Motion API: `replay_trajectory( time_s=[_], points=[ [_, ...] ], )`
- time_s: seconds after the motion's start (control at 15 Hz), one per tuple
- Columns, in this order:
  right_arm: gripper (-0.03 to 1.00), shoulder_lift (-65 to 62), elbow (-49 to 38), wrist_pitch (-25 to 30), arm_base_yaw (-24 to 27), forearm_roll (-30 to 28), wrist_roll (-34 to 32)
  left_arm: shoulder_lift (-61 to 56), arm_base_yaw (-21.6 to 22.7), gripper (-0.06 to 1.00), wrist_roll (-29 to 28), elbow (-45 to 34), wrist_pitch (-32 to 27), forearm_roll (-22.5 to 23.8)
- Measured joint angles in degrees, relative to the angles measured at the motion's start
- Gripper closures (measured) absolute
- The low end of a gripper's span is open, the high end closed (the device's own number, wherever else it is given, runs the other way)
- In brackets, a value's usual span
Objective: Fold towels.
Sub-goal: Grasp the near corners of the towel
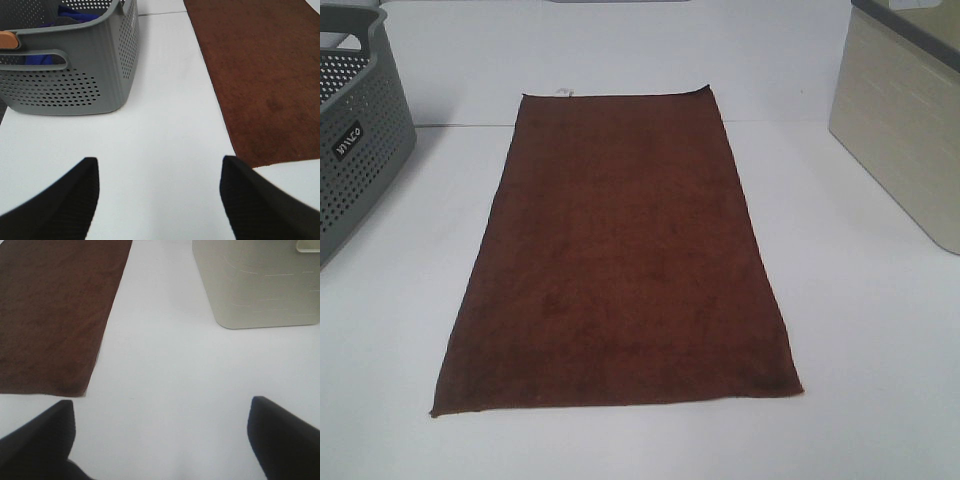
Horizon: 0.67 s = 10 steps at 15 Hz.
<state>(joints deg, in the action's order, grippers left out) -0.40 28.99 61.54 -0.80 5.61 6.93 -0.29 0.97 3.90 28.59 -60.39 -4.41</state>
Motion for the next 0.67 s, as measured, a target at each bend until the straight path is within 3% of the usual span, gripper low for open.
replay_trajectory(
  time_s=[0.67],
  points=[
    [0.09,0.00,0.00,0.00,0.00,0.00,0.00,0.00,0.00,0.29,0.00,0.00,0.00,0.00]
  ],
)
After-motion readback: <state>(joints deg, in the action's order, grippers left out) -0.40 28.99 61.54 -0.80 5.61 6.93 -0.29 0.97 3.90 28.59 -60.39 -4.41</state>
